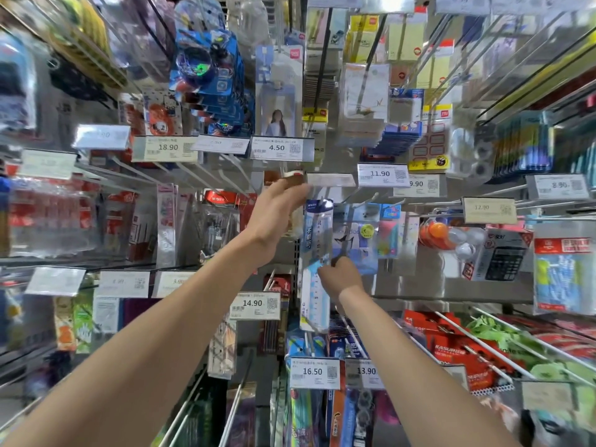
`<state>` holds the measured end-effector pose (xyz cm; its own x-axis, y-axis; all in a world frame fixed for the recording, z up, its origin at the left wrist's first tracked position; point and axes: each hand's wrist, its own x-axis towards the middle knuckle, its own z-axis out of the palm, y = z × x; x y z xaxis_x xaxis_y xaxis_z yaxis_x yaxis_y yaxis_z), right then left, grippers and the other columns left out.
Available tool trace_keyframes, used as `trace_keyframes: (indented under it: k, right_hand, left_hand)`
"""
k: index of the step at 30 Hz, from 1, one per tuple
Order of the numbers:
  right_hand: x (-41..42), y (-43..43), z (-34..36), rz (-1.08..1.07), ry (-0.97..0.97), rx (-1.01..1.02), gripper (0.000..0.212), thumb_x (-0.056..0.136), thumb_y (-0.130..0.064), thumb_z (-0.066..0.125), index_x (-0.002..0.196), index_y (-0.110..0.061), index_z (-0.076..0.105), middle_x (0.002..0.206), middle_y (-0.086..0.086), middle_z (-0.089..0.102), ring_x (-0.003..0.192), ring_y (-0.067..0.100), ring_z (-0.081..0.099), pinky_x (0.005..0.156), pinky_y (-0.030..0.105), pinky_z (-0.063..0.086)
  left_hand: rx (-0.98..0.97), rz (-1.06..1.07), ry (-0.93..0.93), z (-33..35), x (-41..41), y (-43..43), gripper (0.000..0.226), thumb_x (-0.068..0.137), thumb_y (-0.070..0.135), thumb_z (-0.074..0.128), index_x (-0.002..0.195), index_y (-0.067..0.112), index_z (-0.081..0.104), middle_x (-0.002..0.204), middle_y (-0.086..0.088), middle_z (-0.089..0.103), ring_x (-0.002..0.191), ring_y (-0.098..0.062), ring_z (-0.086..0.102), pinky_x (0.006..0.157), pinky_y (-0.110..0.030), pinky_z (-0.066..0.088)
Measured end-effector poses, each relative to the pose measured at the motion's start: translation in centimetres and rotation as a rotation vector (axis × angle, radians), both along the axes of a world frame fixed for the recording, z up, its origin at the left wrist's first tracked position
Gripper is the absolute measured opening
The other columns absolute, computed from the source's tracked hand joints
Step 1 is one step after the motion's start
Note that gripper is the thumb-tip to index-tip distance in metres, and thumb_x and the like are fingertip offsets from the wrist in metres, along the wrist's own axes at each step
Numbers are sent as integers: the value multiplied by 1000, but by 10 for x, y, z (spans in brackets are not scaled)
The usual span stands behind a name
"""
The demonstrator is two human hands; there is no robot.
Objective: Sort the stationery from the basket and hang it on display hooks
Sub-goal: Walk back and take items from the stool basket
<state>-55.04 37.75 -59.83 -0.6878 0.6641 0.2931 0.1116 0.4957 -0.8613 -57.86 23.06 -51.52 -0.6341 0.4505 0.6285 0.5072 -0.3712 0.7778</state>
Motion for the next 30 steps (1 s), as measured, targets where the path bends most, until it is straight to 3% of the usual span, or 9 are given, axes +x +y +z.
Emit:
trace_keyframes:
  k: [1, 3, 5, 9, 14, 18, 24, 27, 30]
  right_hand:
    - [-1, 1, -6, -26, -9, 39, 36, 97, -13, 54, 129, 3, 47, 116, 18, 53, 91, 28, 53, 67, 30, 41]
    - [2, -1, -21, -72, -14, 92, 43, 95, -17, 60, 132, -2, 45, 128, 17, 48, 98, 29, 53, 75, 31, 42]
    - [8, -1, -36, -54, 20, 137, 43, 93, -23, 66, 128, -6, 49, 130, 14, 49, 98, 26, 54, 79, 31, 42]
    - [20, 2, -50, 33, 82, 259, 45, 91, -34, 73, 124, -12, 50, 119, 6, 50, 100, 21, 52, 77, 31, 39]
    - [23, 2, -44, 90, 56, 325, 41, 89, -32, 75, 121, -19, 53, 114, -3, 58, 104, 19, 58, 79, 32, 44]
    - [31, -6, -22, 150, -93, 404, 32, 88, -32, 74, 112, -19, 56, 107, -5, 62, 95, 19, 61, 84, 40, 53]
    - [56, -35, 59, 245, -326, 315, 26, 94, -29, 67, 112, -14, 54, 107, 5, 63, 97, 27, 64, 84, 49, 53]
    - [69, -61, 115, 322, -448, 300, 37, 96, -27, 66, 127, -13, 53, 117, 6, 64, 105, 25, 64, 88, 43, 52]
    - [82, -92, 171, 433, -573, 307, 43, 96, -27, 66, 133, -13, 52, 116, 8, 64, 100, 25, 62, 82, 35, 47]
  left_hand:
    - [-4, 30, 37, -5, -2, 1, 34, 92, 30, 70, 124, 20, 65, 117, 6, 74, 112, -13, 69, 89, -29, 50]
    - [-41, 80, 86, -17, -8, 0, 30, 95, 7, 67, 124, 12, 62, 113, -1, 75, 100, -15, 74, 75, -19, 55]
    - [-133, 152, 112, -31, -16, -1, 25, 94, 5, 68, 119, 8, 62, 109, -7, 74, 89, -15, 76, 69, -17, 57]
    - [-499, 352, 373, -54, -34, -3, 16, 90, 18, 72, 106, 17, 72, 96, 3, 76, 89, -13, 73, 84, -33, 62]
    - [-850, 356, 590, -57, -37, -9, 34, 89, 25, 66, 122, 20, 68, 109, 8, 74, 99, -11, 69, 94, -32, 57]
    - [-975, 329, 565, -39, -45, -21, 30, 93, 31, 65, 121, 21, 68, 110, 6, 72, 104, -17, 68, 95, -37, 56]
    - [-1201, 257, 406, 27, -36, -67, 41, 97, 31, 64, 134, 15, 61, 127, -4, 69, 116, -24, 65, 99, -35, 53]
    - [-1327, 213, 339, 71, -22, -96, 42, 101, 24, 60, 137, 4, 59, 136, -12, 63, 125, -31, 60, 101, -36, 49]
    - [-1369, 218, 240, 111, -10, -137, 46, 99, 31, 64, 141, 13, 58, 129, -10, 67, 118, -31, 64, 88, -30, 46]
